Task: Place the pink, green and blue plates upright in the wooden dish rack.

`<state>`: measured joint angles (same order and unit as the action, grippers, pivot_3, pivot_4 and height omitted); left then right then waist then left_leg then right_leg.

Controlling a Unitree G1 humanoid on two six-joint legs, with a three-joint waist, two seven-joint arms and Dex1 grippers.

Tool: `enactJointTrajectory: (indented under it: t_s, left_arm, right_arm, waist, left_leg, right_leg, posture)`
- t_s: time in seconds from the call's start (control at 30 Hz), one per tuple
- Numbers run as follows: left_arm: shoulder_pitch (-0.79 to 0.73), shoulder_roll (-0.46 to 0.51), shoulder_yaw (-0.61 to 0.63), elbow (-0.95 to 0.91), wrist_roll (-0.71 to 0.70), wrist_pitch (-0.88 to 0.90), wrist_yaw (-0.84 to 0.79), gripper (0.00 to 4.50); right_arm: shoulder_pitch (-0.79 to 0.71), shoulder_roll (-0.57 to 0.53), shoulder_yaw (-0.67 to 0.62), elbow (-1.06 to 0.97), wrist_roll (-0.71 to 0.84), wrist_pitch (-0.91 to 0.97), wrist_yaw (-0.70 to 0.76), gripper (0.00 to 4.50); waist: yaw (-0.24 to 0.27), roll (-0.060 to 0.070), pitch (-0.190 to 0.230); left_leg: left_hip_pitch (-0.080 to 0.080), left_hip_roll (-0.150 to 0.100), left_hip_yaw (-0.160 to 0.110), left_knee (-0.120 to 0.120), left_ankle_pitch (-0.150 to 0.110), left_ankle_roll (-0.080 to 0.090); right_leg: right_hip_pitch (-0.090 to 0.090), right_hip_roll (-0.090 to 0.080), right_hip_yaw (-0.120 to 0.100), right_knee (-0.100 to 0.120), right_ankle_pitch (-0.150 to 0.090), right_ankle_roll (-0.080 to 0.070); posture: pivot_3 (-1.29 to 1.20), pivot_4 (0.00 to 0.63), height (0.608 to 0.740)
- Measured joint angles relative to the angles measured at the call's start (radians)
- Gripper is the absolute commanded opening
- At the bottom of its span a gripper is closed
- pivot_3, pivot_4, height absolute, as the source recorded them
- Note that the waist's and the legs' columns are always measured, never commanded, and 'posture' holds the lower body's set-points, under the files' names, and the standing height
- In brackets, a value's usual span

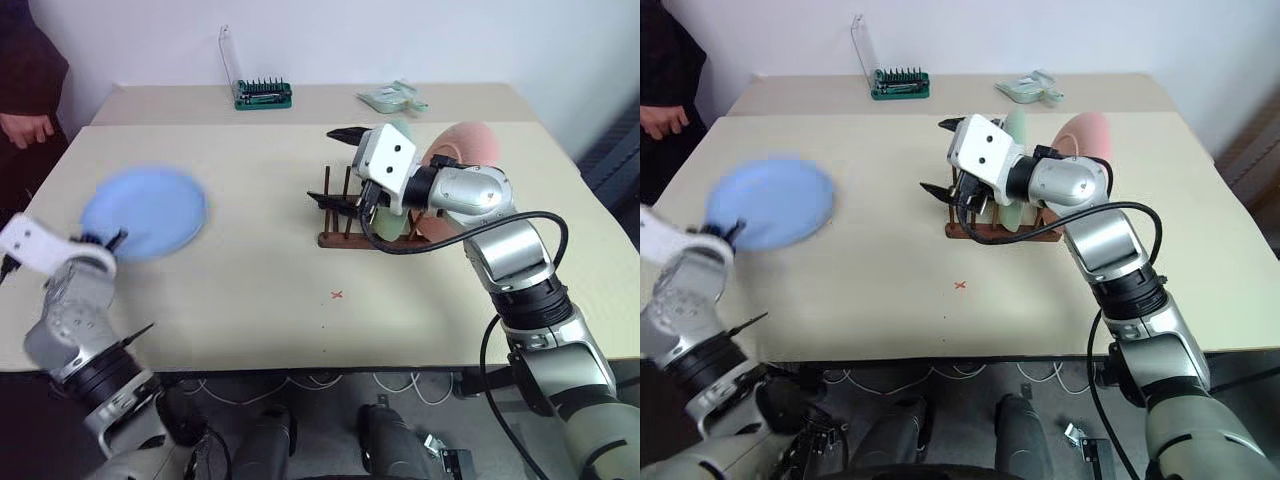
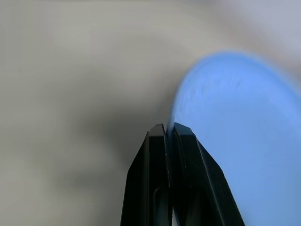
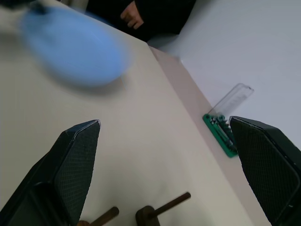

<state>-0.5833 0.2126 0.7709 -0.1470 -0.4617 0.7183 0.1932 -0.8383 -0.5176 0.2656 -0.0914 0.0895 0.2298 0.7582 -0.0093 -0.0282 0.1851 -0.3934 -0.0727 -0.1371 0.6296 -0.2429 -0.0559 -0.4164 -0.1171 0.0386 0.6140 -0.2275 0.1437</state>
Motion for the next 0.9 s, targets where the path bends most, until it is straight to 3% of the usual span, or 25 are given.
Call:
enactJointTrajectory:
  t_s: [0.23,0.33,0.47,0.8,0.9]
  left_arm:
    - [-0.032,0.015,-0.346,-0.045,0.102,-0.198,-0.126,0.04]
    - [-0.04,0.01,-0.431,-0.053,0.137,-0.235,-0.136,0.04]
    - [-0.059,0.001,-0.508,-0.074,0.169,-0.275,-0.153,0.04]
    - [-0.102,-0.059,-0.566,-0.143,0.143,-0.262,-0.166,0.04]
    - [-0.105,-0.059,-0.568,-0.157,0.131,-0.246,-0.171,0.0]
  right_arm:
    - [-0.002,-0.002,0.039,0.037,-0.161,-0.2,-0.016,4.5]
    - [-0.003,0.001,0.046,0.057,-0.226,-0.262,-0.038,4.5]
    - [-0.003,0.014,0.071,0.069,-0.295,-0.318,-0.051,4.5]
    - [-0.038,0.05,0.099,0.185,-0.424,-0.405,-0.1,4.5]
    - [-0.039,0.062,0.1,0.215,-0.444,-0.424,-0.114,3.16]
  waist:
    - [-0.011,0.0,0.0]
    - [-0.011,0.0,0.0]
    - [-0.008,0.0,0.0]
    - [-0.008,0.0,0.0]
    - [-0.008,0.0,0.0]
  left_leg:
    - [0.001,0.0,0.002,-0.002,0.0,0.0]
    - [0.001,0.0,0.002,-0.002,0.0,0.0]
    - [0.001,0.0,0.002,-0.002,0.0,0.0]
    - [0.001,0.0,0.002,-0.002,0.0,0.0]
    - [0.001,0.0,0.002,-0.002,0.0,0.0]
  right_leg:
    - [-0.002,0.0,0.002,0.0,0.0,0.0]
    - [-0.003,0.0,0.002,0.001,0.0,0.0]
    - [-0.002,0.0,0.002,0.001,0.0,0.0]
    - [-0.002,0.0,0.002,0.001,0.0,0.0]
    - [-0.002,0.0,0.002,0.001,0.0,0.0]
  posture:
    - [0.0,0.15,0.74]
    - [0.0,0.15,0.74]
    - [0.0,0.15,0.74]
    - [0.0,0.15,0.74]
    - [0.0,0.15,0.74]
